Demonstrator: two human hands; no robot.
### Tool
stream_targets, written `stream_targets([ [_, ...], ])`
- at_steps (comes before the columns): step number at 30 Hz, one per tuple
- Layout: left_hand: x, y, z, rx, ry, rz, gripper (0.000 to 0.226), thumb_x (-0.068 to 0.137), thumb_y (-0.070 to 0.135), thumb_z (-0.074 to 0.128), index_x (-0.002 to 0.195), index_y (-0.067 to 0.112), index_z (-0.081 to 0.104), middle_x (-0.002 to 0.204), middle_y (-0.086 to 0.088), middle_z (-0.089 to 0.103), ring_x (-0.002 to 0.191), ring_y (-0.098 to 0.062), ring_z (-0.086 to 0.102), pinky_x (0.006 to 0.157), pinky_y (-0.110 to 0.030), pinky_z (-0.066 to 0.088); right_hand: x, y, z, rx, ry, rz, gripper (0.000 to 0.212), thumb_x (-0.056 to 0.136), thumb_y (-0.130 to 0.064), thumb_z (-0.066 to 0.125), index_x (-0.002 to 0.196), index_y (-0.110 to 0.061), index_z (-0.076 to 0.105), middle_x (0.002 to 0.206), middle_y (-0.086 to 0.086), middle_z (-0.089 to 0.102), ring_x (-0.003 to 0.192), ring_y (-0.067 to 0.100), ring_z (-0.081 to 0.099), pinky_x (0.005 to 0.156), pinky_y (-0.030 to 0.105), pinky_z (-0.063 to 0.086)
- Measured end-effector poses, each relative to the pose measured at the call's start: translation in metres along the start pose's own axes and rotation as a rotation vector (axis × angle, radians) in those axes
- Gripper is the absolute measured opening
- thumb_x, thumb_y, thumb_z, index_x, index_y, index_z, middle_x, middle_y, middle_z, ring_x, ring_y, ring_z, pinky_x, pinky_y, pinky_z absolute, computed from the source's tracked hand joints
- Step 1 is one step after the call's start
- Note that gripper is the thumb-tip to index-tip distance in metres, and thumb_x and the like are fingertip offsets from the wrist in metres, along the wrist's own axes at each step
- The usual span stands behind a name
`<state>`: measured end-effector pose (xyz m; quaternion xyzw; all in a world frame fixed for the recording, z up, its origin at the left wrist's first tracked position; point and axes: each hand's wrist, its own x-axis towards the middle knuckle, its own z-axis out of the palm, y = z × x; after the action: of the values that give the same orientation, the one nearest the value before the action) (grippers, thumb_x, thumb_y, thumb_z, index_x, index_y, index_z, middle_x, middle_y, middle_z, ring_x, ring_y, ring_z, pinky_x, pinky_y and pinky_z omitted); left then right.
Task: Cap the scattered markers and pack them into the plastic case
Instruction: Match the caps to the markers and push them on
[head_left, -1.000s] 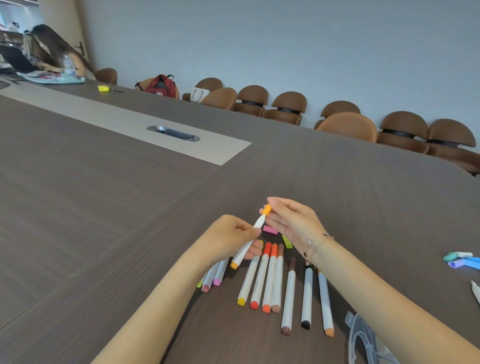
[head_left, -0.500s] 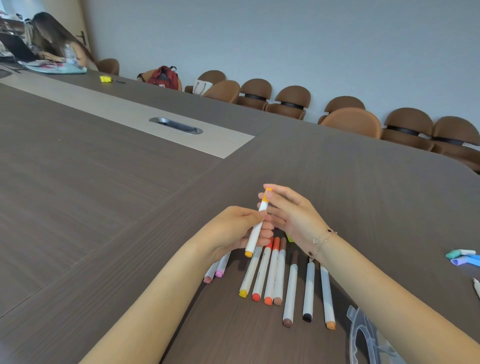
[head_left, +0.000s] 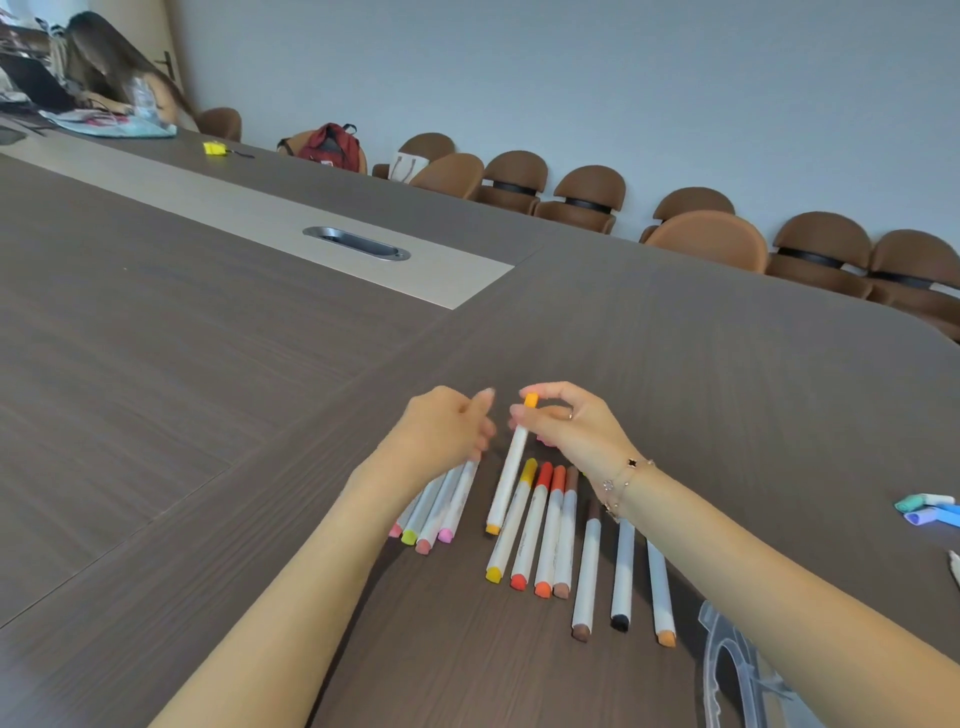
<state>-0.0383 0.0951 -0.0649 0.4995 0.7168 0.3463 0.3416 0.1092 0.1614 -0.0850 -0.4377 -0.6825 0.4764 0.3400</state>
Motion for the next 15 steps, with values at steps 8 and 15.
stream_targets([
  [8, -0.001, -0.013, 0.012, 0.571, 0.001, -0.011, 0.023, 0.085, 0.032, 0.067, 0.086, 0.011, 0.06, 0.085, -0.005, 0.063, 0.078, -0.018, 0.06, 0.064, -0.025, 0.046, -0.003, 0.013, -0.008, -0.409, 0.023, -0.146, 0.025, 0.088, -0.036, 0.062, 0.111, -0.027, 0.061, 0.094, -0.018, 0.063, 0.089, -0.006, 0.056, 0.08, 0.011, 0.042],
  [15, -0.007, -0.005, 0.031, 0.7, 0.05, -0.009, 0.014, 0.093, 0.021, 0.056, 0.1, 0.01, 0.059, 0.086, -0.005, 0.057, 0.07, -0.014, 0.05, 0.063, -0.024, 0.042, 0.03, 0.019, -0.066, -0.841, 0.1, -0.037, 0.018, 0.092, -0.017, 0.053, 0.102, -0.021, 0.067, 0.093, -0.007, 0.065, 0.105, 0.017, 0.056, 0.092, 0.034, 0.049],
])
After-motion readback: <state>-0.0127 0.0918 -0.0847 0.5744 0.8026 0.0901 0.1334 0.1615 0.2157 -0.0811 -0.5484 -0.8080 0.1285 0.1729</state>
